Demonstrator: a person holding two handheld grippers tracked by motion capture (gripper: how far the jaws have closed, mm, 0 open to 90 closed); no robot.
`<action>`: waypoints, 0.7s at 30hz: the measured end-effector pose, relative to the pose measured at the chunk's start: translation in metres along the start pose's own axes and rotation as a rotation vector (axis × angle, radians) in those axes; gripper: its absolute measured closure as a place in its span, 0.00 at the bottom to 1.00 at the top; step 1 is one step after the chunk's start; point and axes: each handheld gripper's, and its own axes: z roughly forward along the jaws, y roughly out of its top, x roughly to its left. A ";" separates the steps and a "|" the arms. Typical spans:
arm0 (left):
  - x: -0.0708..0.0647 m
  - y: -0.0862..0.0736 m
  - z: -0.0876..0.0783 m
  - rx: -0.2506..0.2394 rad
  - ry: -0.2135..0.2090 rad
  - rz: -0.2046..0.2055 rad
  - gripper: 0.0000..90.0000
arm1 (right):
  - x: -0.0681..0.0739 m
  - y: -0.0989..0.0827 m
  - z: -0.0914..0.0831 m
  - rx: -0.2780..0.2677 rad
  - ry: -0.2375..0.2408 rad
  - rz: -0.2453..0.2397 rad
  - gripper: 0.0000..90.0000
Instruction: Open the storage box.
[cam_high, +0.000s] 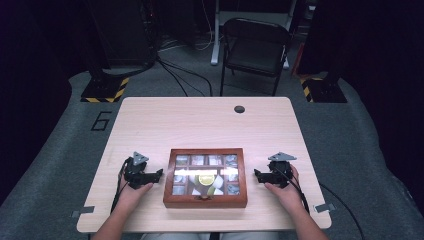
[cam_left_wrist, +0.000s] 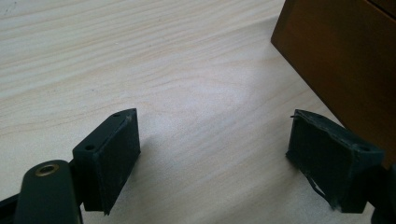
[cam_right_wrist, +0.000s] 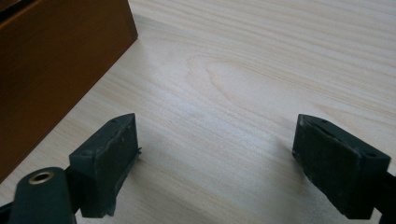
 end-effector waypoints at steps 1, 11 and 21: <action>0.000 0.000 0.000 -0.001 0.000 -0.001 0.18 | 0.000 0.000 0.000 0.000 0.001 0.000 0.15; 0.001 0.001 0.000 0.003 0.003 0.003 0.18 | 0.000 0.000 0.000 0.001 -0.002 0.005 0.15; 0.001 0.000 -0.001 0.006 -0.002 0.004 0.18 | 0.003 0.001 0.001 -0.001 -0.023 0.021 0.16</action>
